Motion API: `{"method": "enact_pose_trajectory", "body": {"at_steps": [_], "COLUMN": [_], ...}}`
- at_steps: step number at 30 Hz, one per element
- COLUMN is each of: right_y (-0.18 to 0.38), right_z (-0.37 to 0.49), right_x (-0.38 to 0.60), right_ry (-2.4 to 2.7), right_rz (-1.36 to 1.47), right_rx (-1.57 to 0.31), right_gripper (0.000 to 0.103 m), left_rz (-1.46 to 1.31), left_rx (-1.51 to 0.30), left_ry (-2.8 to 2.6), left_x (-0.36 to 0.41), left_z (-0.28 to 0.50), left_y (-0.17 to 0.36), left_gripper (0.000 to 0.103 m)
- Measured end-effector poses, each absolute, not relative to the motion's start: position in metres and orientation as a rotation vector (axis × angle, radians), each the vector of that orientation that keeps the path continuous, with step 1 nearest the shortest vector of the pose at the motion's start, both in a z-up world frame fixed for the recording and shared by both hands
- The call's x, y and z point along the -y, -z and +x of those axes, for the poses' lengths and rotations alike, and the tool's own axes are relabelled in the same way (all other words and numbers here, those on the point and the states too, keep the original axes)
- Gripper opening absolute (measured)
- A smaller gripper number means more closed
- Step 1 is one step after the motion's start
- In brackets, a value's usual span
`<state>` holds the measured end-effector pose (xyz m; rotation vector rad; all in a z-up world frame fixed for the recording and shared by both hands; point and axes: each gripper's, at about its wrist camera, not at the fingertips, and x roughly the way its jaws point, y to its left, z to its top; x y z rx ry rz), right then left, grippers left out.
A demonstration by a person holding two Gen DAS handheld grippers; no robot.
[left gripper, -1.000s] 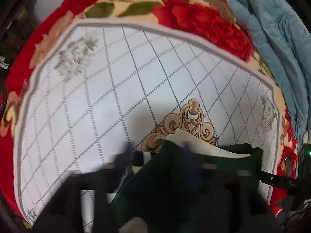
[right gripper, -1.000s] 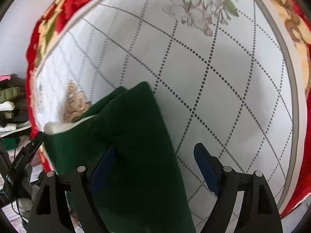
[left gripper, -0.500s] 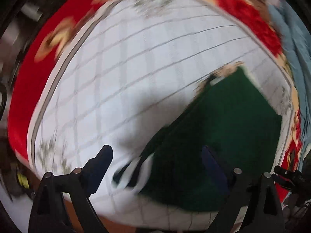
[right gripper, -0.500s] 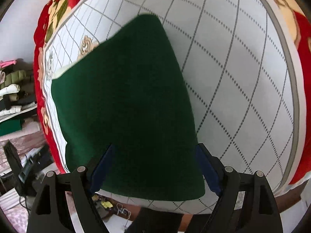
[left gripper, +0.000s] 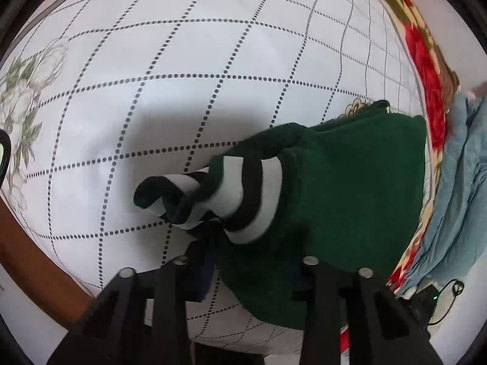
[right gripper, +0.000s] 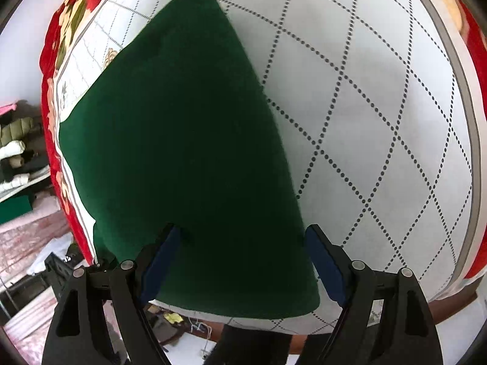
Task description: Fold large clothes
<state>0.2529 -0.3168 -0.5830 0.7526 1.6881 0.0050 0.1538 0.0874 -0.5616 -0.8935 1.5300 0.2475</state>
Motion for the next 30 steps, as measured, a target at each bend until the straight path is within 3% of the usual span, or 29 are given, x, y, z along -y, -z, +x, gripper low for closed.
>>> {"method": "enact_pose_trajectory", "body": {"at_steps": [7,16,18,19,20,22,30], "right_y": [0.590,0.575,0.575,0.576,0.578,0.582,0.594], "right_z": [0.250,0.244,0.237,0.233,0.229,0.223,0.226], "right_x": [0.310,0.322,0.324,0.325,0.325,0.325,0.337], "right_ry": [0.020,-0.021,-0.032,-0.026,-0.022,-0.015,0.029], "right_rz": [0.733,0.759,0.778,0.782,0.785,0.800,0.841], "right_rx": [-1.700,-1.679,-1.682,-1.689,-1.698,-1.711,-1.675], "right_gripper": [0.082,0.082,0.082,0.082,0.082,0.082,0.082], "left_rz": [-0.855,-0.459,-0.411,-0.408,-0.406,-0.388,-0.332], "left_rx": [-1.559,-1.520,-1.503,-1.494,-1.484,-1.459,-1.553], "left_ry": [-0.227,-0.141,-0.079,-0.050,-0.009,0.038,0.153], "left_x": [-0.085,-0.072,-0.069,-0.068,-0.064,-0.059,-0.039], "left_z": [0.154,0.172,0.191,0.203,0.214,0.231,0.276], "left_y": [0.581,0.481,0.476,0.477,0.481,0.491,0.562], "left_gripper": [0.026,0.028,0.035,0.045,0.063,0.079,0.079]}}
